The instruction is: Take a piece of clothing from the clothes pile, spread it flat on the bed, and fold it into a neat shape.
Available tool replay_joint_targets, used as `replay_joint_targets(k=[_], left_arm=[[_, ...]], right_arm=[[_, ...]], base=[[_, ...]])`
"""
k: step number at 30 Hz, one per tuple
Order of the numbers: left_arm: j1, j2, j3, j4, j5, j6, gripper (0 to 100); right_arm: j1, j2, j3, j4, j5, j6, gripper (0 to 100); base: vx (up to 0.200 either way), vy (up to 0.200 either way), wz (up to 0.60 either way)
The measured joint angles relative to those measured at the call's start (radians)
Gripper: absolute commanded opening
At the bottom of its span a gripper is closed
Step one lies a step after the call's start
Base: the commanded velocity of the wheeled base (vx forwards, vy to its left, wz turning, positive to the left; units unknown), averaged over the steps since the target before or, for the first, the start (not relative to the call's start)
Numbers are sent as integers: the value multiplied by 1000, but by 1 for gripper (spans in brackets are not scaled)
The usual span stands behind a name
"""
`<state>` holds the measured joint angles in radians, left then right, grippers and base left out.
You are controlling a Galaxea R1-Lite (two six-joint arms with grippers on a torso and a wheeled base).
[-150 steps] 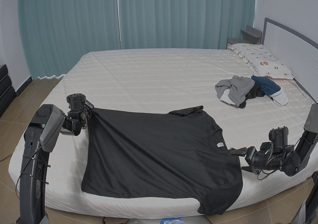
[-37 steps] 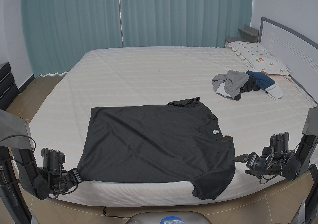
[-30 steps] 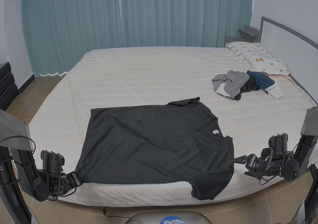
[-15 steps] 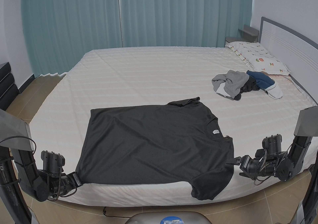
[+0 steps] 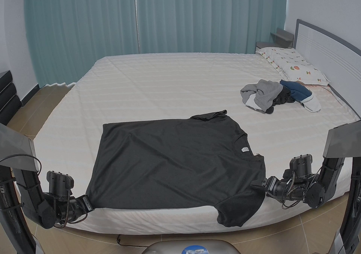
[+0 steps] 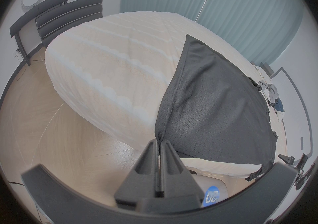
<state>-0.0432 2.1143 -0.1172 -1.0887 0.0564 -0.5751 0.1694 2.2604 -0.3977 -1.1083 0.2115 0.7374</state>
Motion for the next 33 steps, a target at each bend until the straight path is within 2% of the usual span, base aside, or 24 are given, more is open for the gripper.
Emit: replay_joint_targets(k=[11,30,31,32,33], left_arm=[[1,1,-1,0,0,0,0],[2,1,5,9,3,7,0],[2,1,5,9,3,7,100],[2,2,5,9,3,7,100],[2,3,5,9,3,6,100]], right_arm=[[10,18,38,-30,-81,-29,0],[-1,-24,110,-33,-88,-70,0],[-1,-24,110,-34,-88,-70,0],[0,-24,109,-34,-87,-70,0],[0,-24,108,-34,-87,-70,100]], base=[[0,0,0],[0,0,0],[0,0,0],[0,0,0],[0,0,0]])
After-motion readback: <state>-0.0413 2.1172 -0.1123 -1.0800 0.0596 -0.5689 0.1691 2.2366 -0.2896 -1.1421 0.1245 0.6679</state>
